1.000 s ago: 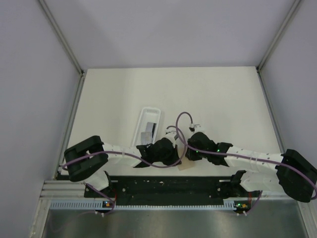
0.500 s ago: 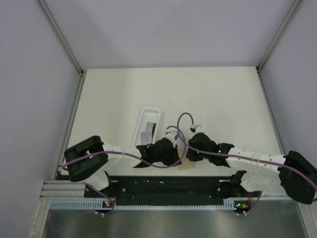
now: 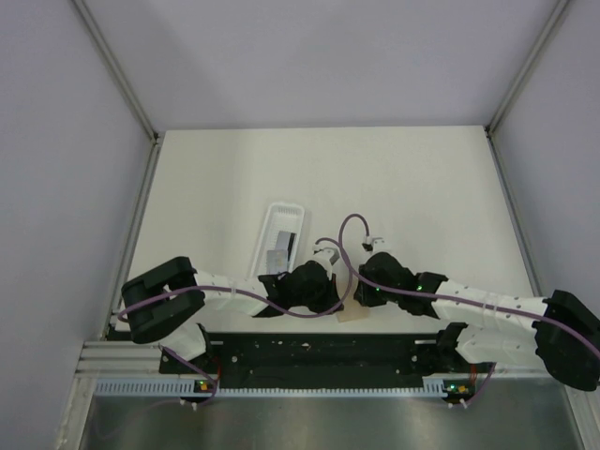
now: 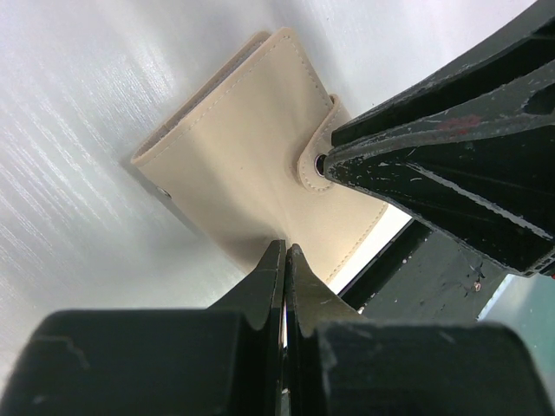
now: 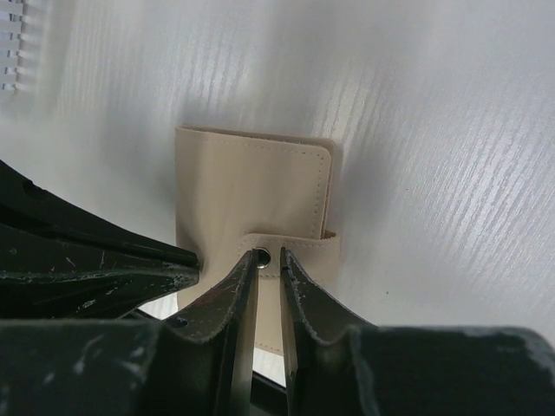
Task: Put the credit cards into the card holder
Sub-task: Close the card holder at the center of the board.
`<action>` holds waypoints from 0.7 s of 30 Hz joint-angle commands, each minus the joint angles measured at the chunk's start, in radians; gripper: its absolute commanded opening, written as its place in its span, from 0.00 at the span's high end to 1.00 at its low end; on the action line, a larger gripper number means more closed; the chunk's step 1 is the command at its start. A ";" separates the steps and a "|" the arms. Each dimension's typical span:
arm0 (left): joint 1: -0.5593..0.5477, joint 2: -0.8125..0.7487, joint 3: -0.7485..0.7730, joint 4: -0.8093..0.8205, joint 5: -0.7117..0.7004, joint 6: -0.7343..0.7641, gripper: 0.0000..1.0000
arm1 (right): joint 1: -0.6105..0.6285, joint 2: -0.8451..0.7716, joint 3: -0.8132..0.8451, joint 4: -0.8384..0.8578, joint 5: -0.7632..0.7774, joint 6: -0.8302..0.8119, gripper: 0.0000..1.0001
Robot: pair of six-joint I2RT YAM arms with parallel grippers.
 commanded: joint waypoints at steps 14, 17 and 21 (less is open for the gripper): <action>-0.003 0.011 0.008 0.003 -0.021 0.002 1.00 | 0.016 -0.014 0.002 0.012 -0.012 -0.005 0.85; -0.003 0.011 0.009 0.003 -0.020 0.002 1.00 | 0.016 -0.001 0.009 0.015 -0.013 -0.008 0.85; -0.003 0.011 0.012 0.000 -0.020 0.005 1.00 | 0.017 0.015 0.020 0.018 -0.016 -0.011 0.86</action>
